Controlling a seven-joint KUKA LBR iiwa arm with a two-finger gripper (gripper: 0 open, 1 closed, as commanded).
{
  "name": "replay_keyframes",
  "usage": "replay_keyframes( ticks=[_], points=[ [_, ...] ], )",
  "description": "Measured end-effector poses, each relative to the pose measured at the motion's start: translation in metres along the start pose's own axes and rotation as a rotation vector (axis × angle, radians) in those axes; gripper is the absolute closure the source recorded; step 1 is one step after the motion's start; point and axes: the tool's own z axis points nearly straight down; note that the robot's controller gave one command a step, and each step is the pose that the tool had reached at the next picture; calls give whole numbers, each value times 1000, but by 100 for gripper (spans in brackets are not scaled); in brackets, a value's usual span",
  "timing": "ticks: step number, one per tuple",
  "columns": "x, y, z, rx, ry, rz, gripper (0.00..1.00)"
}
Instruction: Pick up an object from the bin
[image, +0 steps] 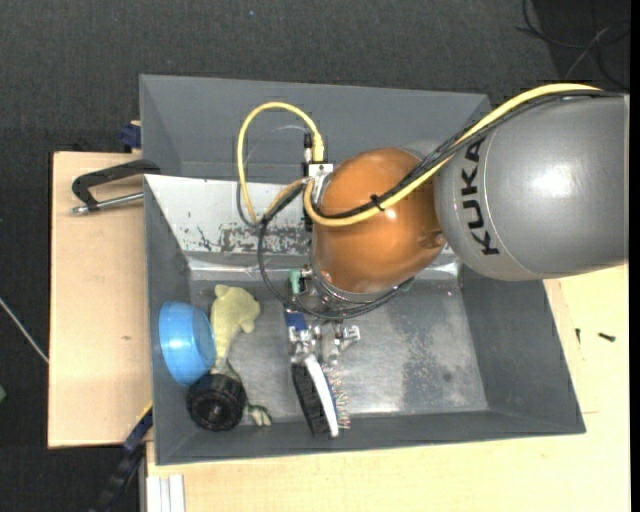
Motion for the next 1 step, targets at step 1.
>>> replay_keyframes(
  ticks=[1],
  points=[
    [3,2,-72,3,0,-474,100]
  ],
)
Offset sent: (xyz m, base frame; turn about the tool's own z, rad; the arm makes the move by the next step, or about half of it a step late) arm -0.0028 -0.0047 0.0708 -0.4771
